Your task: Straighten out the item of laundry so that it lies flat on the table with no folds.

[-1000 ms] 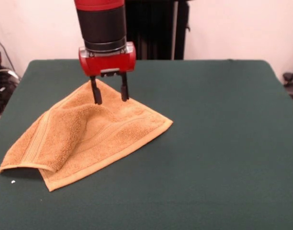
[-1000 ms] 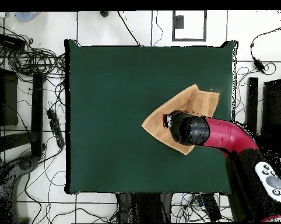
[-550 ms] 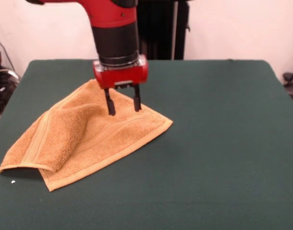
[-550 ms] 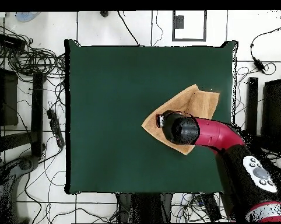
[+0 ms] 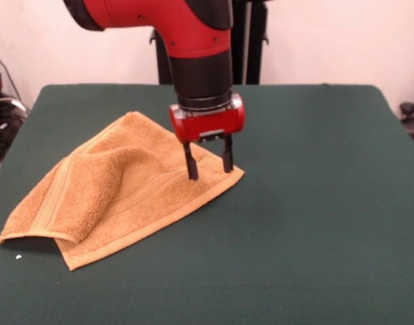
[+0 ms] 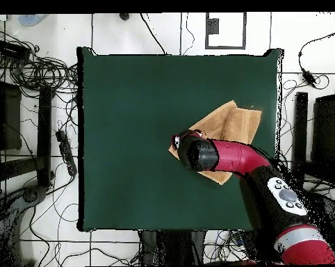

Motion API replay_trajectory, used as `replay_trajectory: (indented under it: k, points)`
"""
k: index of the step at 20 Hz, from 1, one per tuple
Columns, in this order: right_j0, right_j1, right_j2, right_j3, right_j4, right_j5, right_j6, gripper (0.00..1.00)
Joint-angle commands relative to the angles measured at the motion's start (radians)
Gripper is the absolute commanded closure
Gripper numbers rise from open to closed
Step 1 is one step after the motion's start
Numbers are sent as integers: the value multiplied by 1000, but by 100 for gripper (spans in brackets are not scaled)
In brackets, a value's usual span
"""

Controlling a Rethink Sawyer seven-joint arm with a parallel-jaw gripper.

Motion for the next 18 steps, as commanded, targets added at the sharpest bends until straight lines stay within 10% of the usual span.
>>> replay_trajectory:
  k: [1,18]
  points:
    - [55,115,22,5,-11,-105,158,0]
    - [14,265,-40,-30,-47,-135,93,0]
